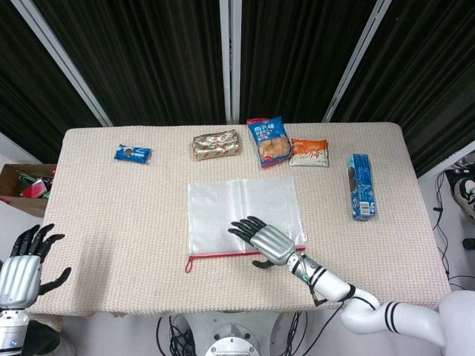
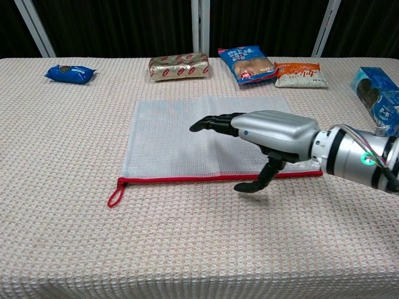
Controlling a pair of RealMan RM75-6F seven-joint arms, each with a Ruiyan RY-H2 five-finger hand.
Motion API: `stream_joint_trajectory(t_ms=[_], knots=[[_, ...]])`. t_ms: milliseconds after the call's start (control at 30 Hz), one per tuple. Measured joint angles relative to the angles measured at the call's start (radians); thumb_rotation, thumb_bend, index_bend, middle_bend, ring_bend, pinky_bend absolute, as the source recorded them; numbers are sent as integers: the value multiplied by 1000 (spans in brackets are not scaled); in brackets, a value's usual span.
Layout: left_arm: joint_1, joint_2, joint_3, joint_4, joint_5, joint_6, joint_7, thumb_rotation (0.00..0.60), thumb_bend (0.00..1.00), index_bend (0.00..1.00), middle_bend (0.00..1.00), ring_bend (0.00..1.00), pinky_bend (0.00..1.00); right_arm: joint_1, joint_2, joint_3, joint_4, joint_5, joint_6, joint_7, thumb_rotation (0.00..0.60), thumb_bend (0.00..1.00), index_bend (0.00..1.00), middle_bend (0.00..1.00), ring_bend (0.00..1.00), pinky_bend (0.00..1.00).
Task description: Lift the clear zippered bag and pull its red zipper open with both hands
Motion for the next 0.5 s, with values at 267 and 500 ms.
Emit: stream_joint_trajectory(t_ms=[267, 500], knots=[[-6, -8, -2, 20, -7, -13, -21, 600, 204, 253, 116, 63, 103, 64, -57, 63, 137, 102, -38, -39, 600, 160, 0, 0, 0, 0], [-8, -7, -2, 32, -11, -19, -27, 600, 203, 253, 116, 63, 104, 106, -30, 79, 94, 127, -51, -47, 600, 163, 0, 8, 0, 0]])
